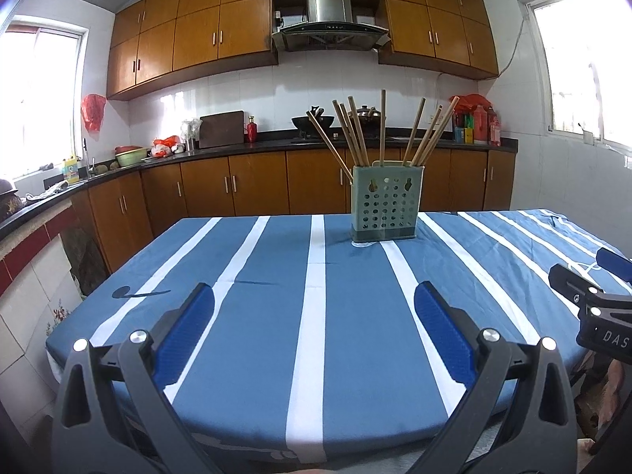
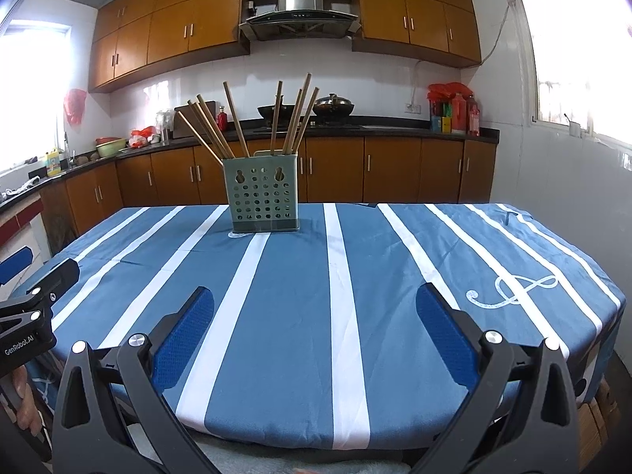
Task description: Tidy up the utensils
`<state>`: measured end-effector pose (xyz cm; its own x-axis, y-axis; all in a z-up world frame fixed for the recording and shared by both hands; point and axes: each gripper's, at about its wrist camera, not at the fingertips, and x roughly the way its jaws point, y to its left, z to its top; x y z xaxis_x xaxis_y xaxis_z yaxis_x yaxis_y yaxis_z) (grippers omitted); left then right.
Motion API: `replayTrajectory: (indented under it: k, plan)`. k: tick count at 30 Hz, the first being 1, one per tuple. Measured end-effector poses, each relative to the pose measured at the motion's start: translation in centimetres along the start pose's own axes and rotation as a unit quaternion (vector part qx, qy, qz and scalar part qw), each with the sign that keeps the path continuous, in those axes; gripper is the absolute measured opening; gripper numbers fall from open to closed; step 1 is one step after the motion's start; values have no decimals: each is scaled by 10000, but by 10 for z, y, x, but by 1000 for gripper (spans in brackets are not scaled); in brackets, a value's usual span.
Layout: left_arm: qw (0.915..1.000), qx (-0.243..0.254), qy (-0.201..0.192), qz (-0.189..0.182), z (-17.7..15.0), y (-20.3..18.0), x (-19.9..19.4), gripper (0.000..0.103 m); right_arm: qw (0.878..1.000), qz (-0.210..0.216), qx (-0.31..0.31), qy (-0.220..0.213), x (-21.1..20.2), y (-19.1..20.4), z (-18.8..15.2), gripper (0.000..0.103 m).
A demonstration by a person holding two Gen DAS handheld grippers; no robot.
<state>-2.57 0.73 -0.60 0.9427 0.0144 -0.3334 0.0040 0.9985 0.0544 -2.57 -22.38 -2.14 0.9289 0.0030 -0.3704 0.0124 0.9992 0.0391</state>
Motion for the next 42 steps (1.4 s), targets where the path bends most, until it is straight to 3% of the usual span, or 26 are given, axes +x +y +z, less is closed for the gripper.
replayTrajectory:
  k: [42]
  plan:
    - [10000,-45,66,-55,-3,-4,2,99,9999,22,117,72,3,-4,-5,101]
